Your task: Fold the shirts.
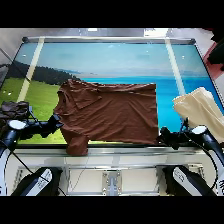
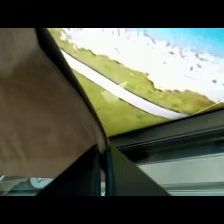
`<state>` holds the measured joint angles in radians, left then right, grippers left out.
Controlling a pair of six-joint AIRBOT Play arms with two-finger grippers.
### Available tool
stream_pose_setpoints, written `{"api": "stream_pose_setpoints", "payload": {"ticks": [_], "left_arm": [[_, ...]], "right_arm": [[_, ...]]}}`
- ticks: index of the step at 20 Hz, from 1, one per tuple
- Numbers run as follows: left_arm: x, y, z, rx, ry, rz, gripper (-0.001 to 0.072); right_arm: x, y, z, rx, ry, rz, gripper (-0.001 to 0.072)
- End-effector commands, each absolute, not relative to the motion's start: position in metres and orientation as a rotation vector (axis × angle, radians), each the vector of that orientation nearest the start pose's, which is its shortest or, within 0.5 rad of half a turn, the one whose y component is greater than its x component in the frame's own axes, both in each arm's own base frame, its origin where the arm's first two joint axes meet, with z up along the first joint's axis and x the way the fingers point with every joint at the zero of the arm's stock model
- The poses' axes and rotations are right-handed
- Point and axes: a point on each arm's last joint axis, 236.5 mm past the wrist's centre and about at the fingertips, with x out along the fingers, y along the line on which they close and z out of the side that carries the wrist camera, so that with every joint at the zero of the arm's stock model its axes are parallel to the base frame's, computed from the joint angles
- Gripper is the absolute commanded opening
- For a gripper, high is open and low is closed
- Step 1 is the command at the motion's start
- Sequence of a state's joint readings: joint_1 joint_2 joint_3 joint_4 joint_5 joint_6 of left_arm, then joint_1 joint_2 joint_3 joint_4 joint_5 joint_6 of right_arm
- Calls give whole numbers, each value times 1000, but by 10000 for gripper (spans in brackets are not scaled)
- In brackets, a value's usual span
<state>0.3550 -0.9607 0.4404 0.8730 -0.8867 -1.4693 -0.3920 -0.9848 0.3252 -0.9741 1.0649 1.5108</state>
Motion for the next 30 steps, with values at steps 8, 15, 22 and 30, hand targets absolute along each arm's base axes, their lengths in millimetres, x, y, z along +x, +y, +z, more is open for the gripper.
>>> {"api": "stream_pose_setpoints", "payload": {"ticks": [8, 15, 22, 30], "left_arm": [[358, -13, 108, -612, 806, -161, 17], [299, -35, 394, -210, 189, -252, 15], [222, -22, 553, 71, -244, -73, 14], [412, 4, 296, -230, 613, -222, 14]], "right_arm": [[298, 40, 69, 687, 1030, 226, 31], [250, 0, 373, 265, 280, 32, 27], [201, 5, 510, 18, -46, -100, 25], [402, -7, 331, 447, 425, 332, 28]]}}
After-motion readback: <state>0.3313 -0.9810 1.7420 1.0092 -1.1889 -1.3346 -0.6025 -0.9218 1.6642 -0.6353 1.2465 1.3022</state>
